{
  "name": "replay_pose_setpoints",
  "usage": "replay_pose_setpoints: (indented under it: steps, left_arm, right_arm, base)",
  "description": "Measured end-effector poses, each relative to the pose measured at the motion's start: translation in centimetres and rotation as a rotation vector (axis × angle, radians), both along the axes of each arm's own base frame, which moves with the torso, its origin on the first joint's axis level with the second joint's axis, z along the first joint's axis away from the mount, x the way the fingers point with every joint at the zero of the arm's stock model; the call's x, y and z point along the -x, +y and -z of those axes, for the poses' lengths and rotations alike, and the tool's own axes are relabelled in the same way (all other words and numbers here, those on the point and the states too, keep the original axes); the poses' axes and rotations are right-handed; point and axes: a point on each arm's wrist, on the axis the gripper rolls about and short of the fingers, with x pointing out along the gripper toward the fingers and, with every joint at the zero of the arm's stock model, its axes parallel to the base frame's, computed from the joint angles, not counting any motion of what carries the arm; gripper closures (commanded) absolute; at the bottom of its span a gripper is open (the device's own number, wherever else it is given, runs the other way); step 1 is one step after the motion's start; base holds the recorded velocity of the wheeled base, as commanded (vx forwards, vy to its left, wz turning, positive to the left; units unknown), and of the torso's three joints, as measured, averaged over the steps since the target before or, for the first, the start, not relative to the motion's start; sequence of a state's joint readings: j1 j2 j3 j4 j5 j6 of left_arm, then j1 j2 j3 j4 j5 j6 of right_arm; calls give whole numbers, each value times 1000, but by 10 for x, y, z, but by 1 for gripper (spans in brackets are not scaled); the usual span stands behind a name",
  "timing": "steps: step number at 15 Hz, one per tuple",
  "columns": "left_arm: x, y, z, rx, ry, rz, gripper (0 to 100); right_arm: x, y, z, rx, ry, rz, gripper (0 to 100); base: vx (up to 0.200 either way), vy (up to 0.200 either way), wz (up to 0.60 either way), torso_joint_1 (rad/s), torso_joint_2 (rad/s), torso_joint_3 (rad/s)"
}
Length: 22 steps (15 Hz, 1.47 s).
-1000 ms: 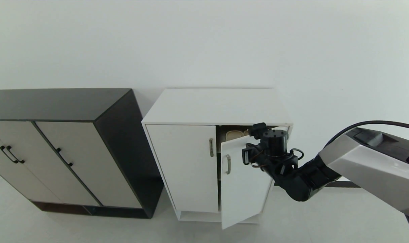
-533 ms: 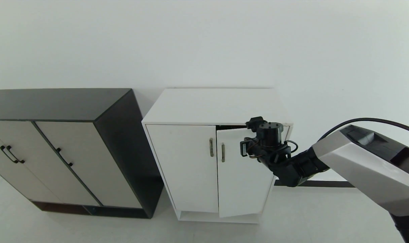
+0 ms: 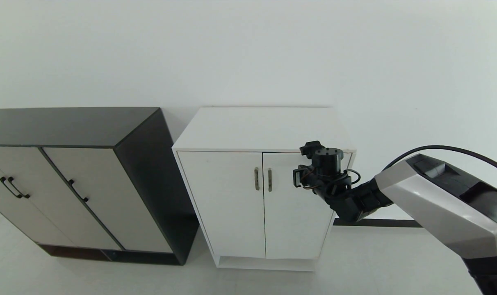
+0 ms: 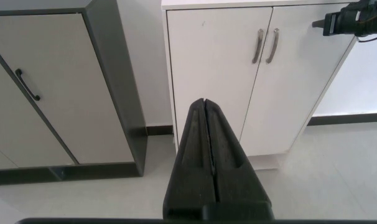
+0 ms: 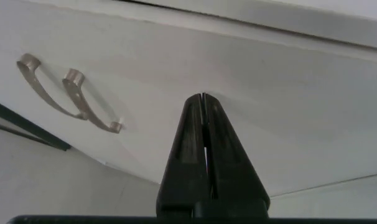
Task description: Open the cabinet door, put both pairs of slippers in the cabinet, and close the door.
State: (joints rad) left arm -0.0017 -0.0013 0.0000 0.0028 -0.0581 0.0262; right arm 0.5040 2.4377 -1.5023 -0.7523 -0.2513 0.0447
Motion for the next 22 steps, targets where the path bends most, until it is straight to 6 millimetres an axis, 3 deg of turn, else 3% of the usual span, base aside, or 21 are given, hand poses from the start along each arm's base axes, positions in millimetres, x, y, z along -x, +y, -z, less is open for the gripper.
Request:
replay_pose_setpoints:
  steps: [14, 22]
  left_arm:
    - [0, 0, 0, 0, 0, 0, 100]
    - [0, 0, 0, 0, 0, 0, 100]
  right_arm:
    - [-15, -6, 5, -4, -2, 25, 100]
    - [-8, -10, 6, -1, 1, 33, 100]
  base:
    - [0, 0, 0, 0, 0, 0]
    - [0, 0, 0, 0, 0, 0]
